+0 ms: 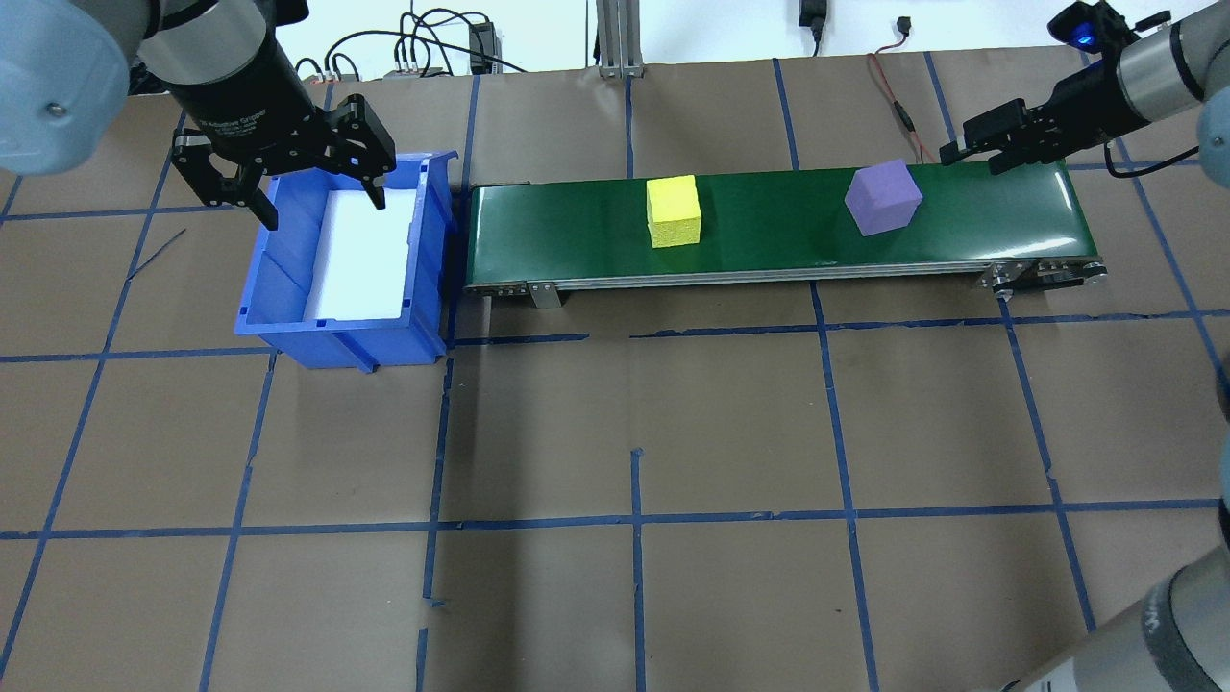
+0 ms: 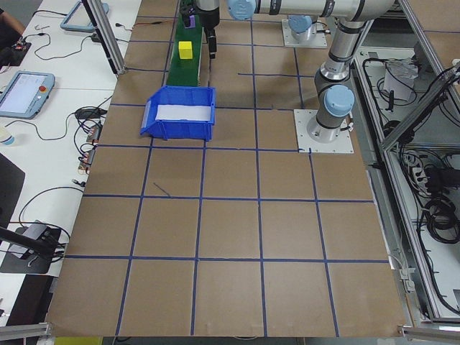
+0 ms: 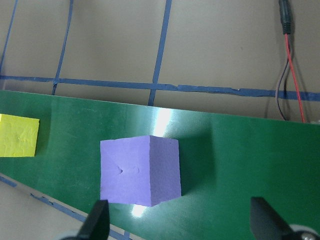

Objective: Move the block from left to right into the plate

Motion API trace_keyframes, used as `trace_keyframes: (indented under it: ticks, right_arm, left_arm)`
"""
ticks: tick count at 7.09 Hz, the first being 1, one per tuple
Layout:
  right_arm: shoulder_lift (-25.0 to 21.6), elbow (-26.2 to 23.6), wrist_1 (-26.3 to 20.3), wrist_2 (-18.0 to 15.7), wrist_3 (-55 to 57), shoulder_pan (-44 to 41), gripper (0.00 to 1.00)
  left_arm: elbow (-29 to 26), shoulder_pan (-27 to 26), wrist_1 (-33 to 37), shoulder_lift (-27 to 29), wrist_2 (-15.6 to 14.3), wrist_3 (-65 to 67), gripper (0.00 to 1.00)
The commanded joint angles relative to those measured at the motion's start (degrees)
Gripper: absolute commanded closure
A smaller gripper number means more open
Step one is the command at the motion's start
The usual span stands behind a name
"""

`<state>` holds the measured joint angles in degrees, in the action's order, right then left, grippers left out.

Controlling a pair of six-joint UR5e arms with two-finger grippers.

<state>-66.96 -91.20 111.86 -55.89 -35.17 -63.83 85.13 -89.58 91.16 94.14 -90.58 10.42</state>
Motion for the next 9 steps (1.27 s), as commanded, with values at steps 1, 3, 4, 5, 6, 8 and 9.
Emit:
trace_keyframes:
  ticks: [1, 3, 4, 5, 6, 8, 9]
  right_arm:
    - [0.25, 0.05, 0.37, -0.1, 0.19, -0.94, 0.0]
    - [1.83, 0.41, 1.16, -0.62, 0.02, -1.12, 0.0]
    - [2.18, 0.15, 1.34, -3.32, -0.33, -1.39, 0.0]
    - [2.27, 0.14, 1.34, -7.0, -0.25, -1.56, 0.0]
    - [2.7, 0.14, 1.34, -8.26, -0.25, -1.56, 0.0]
    - [3.24, 0.58, 1.34, -8.18, 0.19, -1.56, 0.0]
    - [3.32, 0.5, 1.34, -7.84, 0.28, -1.56, 0.0]
  left_arm:
    - [0.04, -0.07, 0.07, 0.0, 0.06, 0.39, 0.0]
    - [0.04, -0.07, 0.07, 0.0, 0.06, 0.39, 0.0]
    - [0.12, -0.07, 0.07, 0.0, 0.06, 0.39, 0.0]
    - [0.12, -0.07, 0.07, 0.0, 0.06, 0.39, 0.0]
    - [0.12, -0.07, 0.07, 0.0, 0.06, 0.39, 0.0]
    - [0.12, 0.02, -0.54, 0.26, 0.14, 0.05, 0.0]
    - [0.12, -0.07, -0.81, 0.35, 0.23, 0.3, 0.0]
